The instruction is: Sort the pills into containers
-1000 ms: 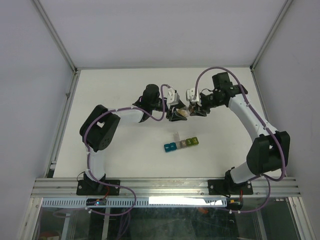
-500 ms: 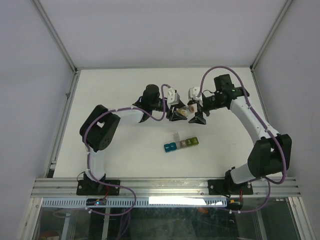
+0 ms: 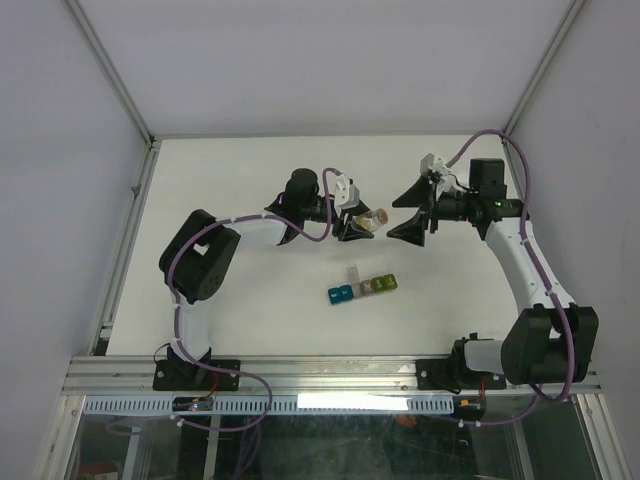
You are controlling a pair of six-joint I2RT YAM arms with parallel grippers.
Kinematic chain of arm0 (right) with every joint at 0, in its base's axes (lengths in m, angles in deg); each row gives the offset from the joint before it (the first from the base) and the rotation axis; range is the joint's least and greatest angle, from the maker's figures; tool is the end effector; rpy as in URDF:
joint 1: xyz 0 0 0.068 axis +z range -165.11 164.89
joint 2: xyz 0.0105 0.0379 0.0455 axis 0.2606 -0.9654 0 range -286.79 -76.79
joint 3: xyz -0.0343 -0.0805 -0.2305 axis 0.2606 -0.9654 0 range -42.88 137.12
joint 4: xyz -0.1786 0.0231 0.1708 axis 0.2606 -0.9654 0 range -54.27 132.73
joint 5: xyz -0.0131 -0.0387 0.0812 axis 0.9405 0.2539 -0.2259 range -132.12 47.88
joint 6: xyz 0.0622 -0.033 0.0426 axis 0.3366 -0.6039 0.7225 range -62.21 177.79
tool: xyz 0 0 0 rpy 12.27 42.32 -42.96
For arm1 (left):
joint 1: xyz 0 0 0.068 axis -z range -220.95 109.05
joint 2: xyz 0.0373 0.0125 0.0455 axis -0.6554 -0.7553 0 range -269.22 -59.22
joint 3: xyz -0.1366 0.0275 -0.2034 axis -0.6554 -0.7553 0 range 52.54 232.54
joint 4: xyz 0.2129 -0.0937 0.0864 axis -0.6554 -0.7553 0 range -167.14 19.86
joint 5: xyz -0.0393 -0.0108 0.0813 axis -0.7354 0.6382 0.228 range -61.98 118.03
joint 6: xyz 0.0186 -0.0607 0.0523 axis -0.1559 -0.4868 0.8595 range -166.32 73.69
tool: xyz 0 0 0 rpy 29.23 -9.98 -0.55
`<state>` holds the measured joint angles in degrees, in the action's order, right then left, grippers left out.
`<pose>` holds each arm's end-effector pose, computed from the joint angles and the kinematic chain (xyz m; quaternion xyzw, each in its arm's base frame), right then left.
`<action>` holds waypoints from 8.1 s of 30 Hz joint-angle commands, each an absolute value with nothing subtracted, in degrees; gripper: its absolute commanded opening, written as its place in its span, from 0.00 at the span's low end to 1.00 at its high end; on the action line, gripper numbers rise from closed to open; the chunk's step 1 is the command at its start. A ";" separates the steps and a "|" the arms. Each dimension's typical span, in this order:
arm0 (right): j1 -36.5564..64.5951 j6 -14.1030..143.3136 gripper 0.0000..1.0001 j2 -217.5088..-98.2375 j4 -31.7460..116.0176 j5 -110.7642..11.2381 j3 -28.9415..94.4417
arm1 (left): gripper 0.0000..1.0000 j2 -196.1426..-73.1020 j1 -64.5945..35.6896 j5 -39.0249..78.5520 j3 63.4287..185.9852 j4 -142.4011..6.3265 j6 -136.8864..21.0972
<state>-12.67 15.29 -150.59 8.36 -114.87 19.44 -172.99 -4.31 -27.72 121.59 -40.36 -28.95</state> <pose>0.2553 0.0793 0.2854 -0.4911 0.6043 0.4127 0.4725 0.3113 -0.3053 0.1810 0.5720 0.4953 -0.4557 0.4688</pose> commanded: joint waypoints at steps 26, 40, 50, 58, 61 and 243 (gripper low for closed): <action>-5.36 40.61 0.66 -159.57 16.65 -91.80 23.87 | 0.00 -170.51 -4.69 -28.03 121.84 -37.45 -28.35; -4.65 38.10 0.29 -159.54 15.08 -91.85 24.70 | 0.00 -170.40 -4.70 -28.11 121.71 -37.45 -28.23; -3.83 12.03 0.27 -156.90 6.58 -98.37 26.38 | 0.00 -170.32 -4.65 -28.66 121.54 -37.40 -28.26; -3.86 -34.51 0.39 -162.56 -20.26 -99.79 35.85 | 0.00 -170.09 -4.65 -28.93 121.36 -37.34 -28.12; -3.84 -35.33 0.46 -165.14 -21.77 -99.43 38.21 | 0.00 -170.04 -4.68 -28.78 121.27 -37.27 -28.05; -11.32 38.44 0.99 -153.38 11.01 -103.73 25.63 | 0.00 -169.87 -4.92 -27.92 120.46 -36.07 -28.08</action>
